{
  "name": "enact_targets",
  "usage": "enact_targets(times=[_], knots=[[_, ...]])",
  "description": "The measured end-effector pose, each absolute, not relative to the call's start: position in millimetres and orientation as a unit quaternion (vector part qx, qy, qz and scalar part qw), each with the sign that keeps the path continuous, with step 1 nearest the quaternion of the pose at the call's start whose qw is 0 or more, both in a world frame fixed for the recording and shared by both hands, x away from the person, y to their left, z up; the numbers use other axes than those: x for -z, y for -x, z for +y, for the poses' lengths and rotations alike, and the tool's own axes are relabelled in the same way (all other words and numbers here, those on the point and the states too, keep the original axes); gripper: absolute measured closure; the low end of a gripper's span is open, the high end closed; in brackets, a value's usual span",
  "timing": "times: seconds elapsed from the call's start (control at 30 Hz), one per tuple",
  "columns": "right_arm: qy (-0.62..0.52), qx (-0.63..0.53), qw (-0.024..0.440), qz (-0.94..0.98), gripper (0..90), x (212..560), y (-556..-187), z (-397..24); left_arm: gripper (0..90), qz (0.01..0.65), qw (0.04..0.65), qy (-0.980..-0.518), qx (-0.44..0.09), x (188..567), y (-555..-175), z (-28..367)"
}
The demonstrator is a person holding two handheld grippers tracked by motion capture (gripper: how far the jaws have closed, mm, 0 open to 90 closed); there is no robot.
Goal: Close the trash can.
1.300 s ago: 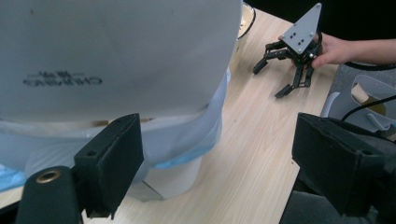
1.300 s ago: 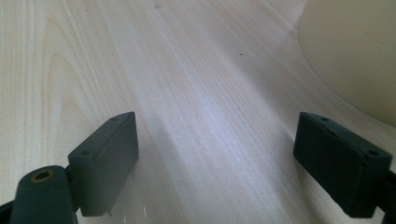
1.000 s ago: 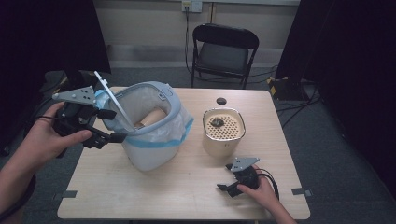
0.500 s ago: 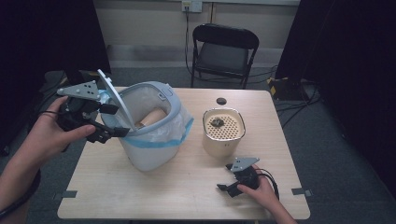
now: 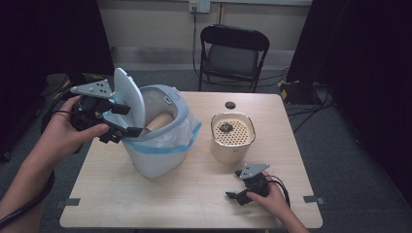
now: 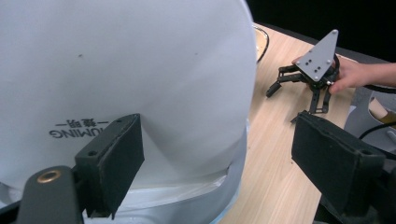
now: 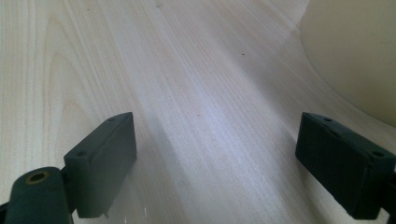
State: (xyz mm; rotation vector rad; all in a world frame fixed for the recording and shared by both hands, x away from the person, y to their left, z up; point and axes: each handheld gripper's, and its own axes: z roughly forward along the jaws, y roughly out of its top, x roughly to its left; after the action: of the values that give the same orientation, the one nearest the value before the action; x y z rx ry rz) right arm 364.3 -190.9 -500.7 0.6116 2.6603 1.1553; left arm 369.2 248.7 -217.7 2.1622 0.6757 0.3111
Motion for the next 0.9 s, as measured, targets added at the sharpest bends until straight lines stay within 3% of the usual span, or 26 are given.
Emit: enact_targets(times=[0.9], knots=[[-0.209,-0.386,0.092,0.894,11.8,500.3,-363.0,-191.1,15.3,0.278,0.413,-0.858,-0.122,227.8,-392.0,220.1]])
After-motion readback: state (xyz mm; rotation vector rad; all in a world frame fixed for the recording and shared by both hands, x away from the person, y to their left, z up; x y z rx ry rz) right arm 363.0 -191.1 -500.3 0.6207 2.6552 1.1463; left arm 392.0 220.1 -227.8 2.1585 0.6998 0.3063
